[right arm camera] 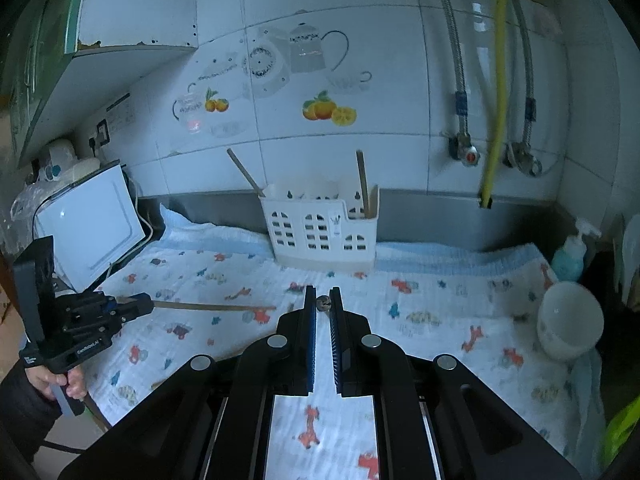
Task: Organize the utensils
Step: 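Lift the left tool's chopstick while the right tool lifts its chopstick, then insert the left tool's chopstick into the white holder while the right tool inserts its own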
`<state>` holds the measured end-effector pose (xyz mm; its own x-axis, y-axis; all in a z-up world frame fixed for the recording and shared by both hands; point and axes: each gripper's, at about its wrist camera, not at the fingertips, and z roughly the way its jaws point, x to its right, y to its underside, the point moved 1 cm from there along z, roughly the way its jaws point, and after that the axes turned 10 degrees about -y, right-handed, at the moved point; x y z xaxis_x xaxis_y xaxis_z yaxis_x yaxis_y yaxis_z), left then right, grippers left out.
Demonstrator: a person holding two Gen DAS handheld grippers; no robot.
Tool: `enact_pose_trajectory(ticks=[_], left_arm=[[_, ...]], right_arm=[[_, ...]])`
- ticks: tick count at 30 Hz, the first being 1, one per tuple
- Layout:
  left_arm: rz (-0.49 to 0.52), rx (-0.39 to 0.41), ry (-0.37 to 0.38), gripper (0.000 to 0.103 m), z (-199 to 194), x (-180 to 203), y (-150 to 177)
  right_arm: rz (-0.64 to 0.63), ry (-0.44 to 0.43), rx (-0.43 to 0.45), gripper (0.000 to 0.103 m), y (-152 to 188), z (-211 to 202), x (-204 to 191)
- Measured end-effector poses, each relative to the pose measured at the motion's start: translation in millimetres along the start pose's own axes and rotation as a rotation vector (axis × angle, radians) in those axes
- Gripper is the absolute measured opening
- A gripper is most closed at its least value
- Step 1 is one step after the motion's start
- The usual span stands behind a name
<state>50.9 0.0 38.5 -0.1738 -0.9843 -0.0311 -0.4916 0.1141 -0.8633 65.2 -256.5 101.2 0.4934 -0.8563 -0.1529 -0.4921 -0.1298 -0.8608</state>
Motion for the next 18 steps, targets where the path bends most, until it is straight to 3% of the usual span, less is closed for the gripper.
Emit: enact_pose_trajectory(ticks=[18], left_arm=[[0.041, 0.014, 0.004, 0.005, 28.3, -5.6, -91.4]], right_arm=[[-0.162, 0.114, -0.033, 0.007, -133.3, 23.0, 10.6]])
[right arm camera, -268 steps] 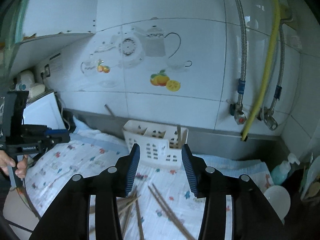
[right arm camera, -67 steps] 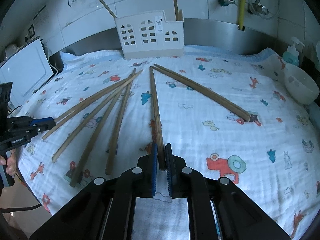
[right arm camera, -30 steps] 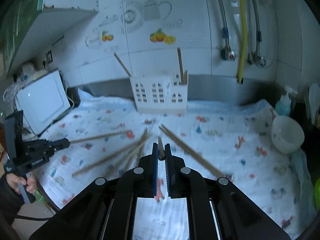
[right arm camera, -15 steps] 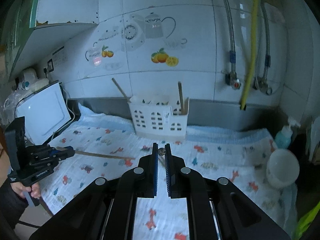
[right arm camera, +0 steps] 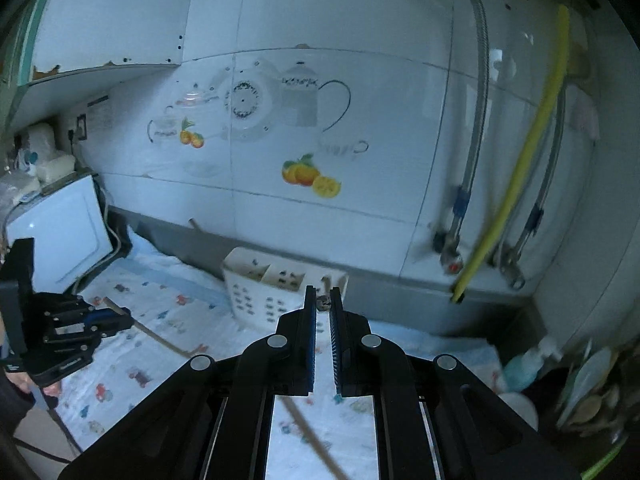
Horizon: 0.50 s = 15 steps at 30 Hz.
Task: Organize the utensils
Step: 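Insert the left tool's chopstick into the white holder while the right tool inserts its own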
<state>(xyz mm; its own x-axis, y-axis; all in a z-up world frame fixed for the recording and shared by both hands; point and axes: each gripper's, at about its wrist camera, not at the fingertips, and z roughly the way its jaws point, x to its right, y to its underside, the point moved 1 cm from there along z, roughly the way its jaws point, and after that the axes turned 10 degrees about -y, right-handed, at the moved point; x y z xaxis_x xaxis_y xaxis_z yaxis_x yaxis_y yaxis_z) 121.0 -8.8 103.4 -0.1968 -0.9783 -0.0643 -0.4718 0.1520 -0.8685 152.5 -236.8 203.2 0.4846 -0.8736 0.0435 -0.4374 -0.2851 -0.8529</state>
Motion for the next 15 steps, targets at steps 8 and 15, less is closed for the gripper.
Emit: enact_pose_trajectory(ticks=[8, 15], left_arm=[[0.004, 0.123, 0.0, 0.005, -7.4, 2.3, -65.6], [0.002, 0.239, -0.03, 0.005, -2.6, 5.8, -127.5]], right_arm=[[-0.058, 0.012, -0.09, 0.007, -24.9, 45.0, -1.7], [-0.061, 0.003, -0.149, 0.007, -26.7, 83.3, 1.0]])
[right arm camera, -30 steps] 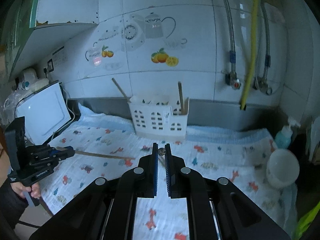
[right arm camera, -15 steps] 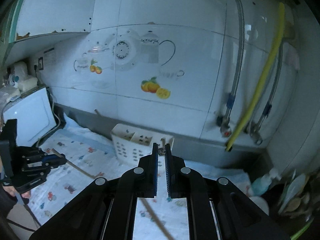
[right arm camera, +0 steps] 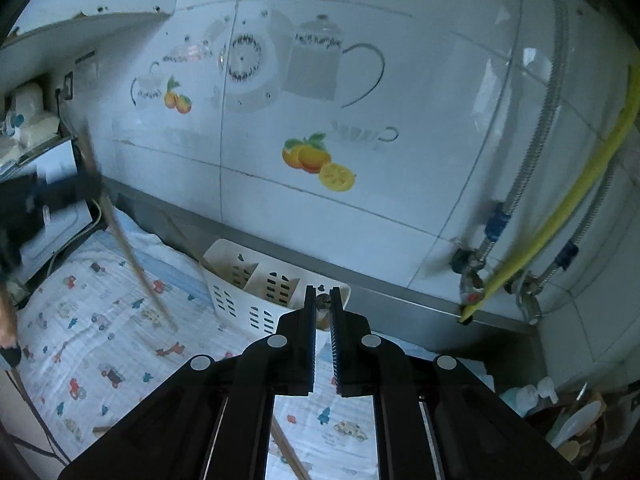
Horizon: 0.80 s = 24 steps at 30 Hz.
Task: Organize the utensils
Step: 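Insert the left tool's chopstick into the white holder while the right tool inserts its own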
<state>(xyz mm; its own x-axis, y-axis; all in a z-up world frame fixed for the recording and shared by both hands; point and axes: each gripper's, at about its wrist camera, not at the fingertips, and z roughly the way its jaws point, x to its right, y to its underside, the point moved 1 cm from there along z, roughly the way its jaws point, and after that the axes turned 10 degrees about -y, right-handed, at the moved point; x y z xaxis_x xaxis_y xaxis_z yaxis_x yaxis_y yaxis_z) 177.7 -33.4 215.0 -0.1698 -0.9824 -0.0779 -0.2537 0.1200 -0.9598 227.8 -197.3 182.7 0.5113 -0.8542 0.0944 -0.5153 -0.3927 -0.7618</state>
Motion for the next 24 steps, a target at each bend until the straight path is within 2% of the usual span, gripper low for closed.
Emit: enact_pose_trajectory(ticks=[7, 12, 19, 23, 24], left_arm=[[-0.027, 0.065, -0.063, 0.005, 36.8, -5.4, -29.6], [-0.049, 0.069, -0.1, 0.005, 67.1, -10.8, -28.8], [-0.033, -0.033, -0.093, 0.006, 97.6, -10.0, -5.2], [-0.028, -0.061, -0.093, 0.007, 101.4, -12.0, 2.3], [-0.026, -0.06, -0.092, 0.009, 100.1, -11.3, 2.1]], right_arm=[[0.002, -0.013, -0.02, 0.007, 2.8, 25.1, 5.2], [0.007, -0.019, -0.037, 0.007, 7.2, 39.6, 10.2], [0.02, -0.022, -0.028, 0.007, 9.6, 42.2, 13.8], [0.019, -0.022, 0.004, 0.019, 8.1, 30.5, 12.2], [0.019, -0.023, 0.01, 0.019, 8.0, 27.0, 11.9]])
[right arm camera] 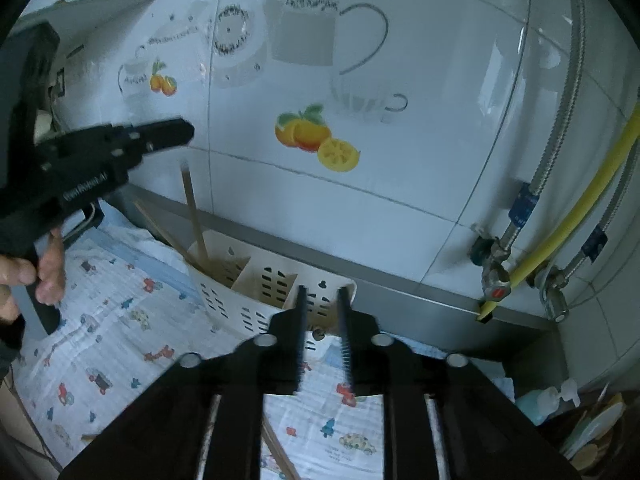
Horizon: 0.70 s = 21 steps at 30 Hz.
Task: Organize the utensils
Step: 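Insert the left tool's chopstick into the white holder while the right tool inserts its own, then open both tools and withdraw them from the holder back over the chopsticks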
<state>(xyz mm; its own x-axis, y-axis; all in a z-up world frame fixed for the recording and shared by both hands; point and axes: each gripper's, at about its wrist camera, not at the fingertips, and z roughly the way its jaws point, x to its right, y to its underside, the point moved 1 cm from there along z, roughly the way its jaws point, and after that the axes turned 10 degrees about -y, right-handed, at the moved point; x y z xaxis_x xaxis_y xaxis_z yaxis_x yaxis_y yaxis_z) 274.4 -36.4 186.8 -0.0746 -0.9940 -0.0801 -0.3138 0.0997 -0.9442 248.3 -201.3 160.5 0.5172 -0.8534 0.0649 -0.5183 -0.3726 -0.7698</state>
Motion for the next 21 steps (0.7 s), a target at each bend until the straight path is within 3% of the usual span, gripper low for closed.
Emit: enact_pose_trajectory(ticks=[5, 7, 10, 21], left_arm=[[0.022, 0.031, 0.015, 0.01, -30.0, 1.2, -5.9], [0.032, 0.044, 0.016, 0.019, -47.0, 0.8, -4.7], [0.059, 0.053, 0.016, 0.021, -76.9, 0.6, 7.3], [0.089, -0.077, 0.059, 0.021, -154.1, -0.5, 114.3]], right_arm=[[0.012, -0.022, 0.059, 0.02, 8.4, -34.3, -5.7], [0.015, -0.039, 0.084, 0.02, 18.4, -51.0, -11.2], [0.01, -0.056, 0.106, 0.02, 38.9, -71.9, -22.6], [0.052, -0.125, 0.132, 0.02, 129.8, -111.6, -58.9]])
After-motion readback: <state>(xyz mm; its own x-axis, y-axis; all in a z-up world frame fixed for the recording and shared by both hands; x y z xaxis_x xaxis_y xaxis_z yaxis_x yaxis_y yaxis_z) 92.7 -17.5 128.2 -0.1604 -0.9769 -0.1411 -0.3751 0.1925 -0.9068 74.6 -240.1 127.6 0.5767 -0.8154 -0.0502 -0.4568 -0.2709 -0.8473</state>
